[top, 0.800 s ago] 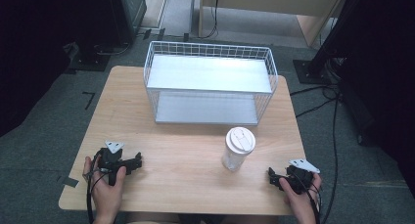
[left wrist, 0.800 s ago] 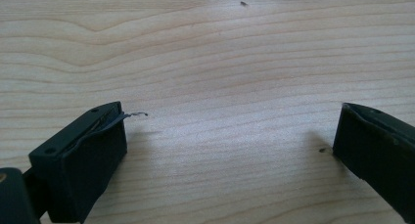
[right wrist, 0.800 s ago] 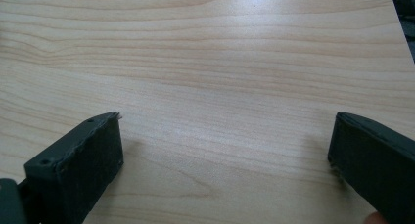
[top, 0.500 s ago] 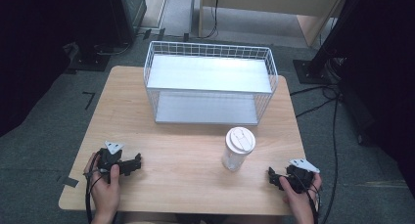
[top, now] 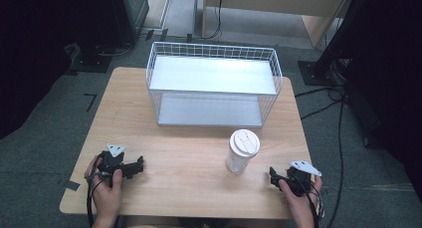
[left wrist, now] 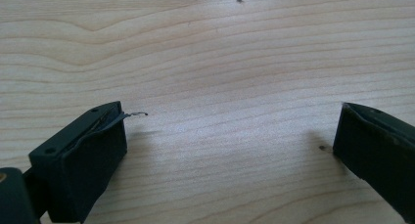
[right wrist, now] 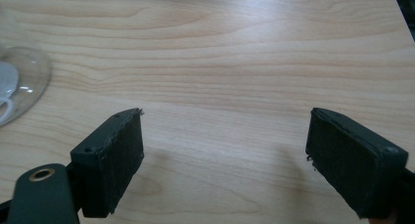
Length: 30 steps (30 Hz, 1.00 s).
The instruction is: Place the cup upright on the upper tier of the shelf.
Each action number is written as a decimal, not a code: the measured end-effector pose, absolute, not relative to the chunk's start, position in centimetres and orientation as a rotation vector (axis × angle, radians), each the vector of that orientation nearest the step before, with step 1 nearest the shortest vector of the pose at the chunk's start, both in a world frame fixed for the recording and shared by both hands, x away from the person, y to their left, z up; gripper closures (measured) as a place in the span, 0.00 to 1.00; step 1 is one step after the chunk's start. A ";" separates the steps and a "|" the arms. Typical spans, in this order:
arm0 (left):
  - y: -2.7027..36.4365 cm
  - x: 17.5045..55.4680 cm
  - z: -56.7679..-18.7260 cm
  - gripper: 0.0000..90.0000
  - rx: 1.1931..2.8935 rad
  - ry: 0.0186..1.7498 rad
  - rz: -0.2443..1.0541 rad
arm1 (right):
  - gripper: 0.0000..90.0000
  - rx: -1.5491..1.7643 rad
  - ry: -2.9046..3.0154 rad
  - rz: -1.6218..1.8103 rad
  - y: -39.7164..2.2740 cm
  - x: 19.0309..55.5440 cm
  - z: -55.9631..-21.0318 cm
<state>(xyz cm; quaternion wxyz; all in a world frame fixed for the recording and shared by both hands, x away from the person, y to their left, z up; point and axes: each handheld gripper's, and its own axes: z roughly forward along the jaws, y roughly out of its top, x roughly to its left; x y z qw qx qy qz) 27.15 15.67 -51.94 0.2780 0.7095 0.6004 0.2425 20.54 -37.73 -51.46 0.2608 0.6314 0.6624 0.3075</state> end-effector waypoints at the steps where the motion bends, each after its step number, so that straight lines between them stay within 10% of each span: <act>1: 15.7 27.2 -51.9 0.00 1.904 1.612 0.651 | 0.16 1.710 1.794 0.833 -37.7 20.5 -51.5; 30: 15.7 27.1 -52.0 0.00 1.902 1.613 0.650 | 0.15 1.443 1.916 1.012 -31.1 19.4 -48.6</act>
